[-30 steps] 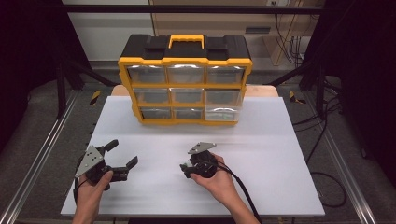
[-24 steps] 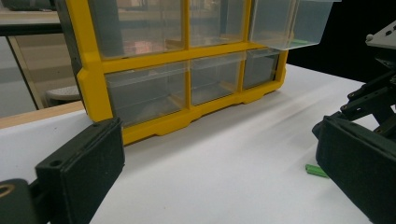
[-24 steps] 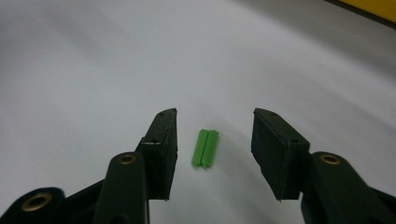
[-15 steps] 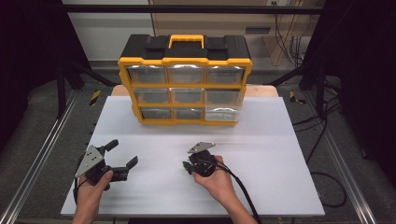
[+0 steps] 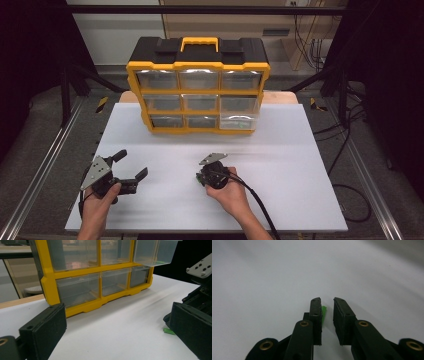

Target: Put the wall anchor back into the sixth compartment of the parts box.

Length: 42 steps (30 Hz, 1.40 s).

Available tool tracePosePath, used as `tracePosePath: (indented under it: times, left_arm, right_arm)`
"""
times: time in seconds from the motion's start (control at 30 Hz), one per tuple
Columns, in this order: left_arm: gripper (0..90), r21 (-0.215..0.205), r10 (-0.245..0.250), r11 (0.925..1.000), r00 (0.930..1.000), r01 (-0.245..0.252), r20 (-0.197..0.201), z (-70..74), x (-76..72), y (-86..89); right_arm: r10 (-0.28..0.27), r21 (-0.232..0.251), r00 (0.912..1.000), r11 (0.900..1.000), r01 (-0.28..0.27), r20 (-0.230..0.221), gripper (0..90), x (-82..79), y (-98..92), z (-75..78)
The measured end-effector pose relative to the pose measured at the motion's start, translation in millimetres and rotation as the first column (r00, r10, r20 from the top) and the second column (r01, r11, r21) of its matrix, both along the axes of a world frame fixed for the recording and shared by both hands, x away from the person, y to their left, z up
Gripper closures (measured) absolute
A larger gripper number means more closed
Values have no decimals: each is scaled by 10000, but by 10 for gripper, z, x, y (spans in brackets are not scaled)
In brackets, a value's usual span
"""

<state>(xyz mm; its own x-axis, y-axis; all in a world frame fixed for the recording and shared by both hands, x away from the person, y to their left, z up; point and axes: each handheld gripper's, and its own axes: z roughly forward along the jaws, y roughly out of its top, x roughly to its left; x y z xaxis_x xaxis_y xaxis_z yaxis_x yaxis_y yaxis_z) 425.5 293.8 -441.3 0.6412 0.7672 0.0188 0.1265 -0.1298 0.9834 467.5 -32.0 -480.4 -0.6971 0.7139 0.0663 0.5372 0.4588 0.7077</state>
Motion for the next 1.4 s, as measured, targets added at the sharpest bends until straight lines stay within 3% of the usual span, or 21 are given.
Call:
tracePosePath:
  times: [0.27,0.47,0.7,1.07,1.4]
  left_arm:
    - [12,-1,-22,10000,10000,22,-14,-2,1,-5]
    - [12,-11,-16,10000,10000,16,-4,-1,1,0]
    - [12,-25,4,10000,10000,-4,6,1,-1,8]
    - [12,-11,-21,10000,10000,21,1,1,1,4]
    - [12,7,-20,10000,10000,20,-6,-1,1,2]
  right_arm:
    - [162,-88,9997,9998,-163,-173,789,-7,31,-33]
    - [211,-134,9997,9997,-213,-98,845,-4,31,-38]
    - [171,44,9997,9998,-171,154,846,-2,-27,-1]
    - [-909,695,9930,9939,857,756,847,73,-583,231]
    - [-2041,1536,9728,9704,1863,1094,847,121,-1151,456]
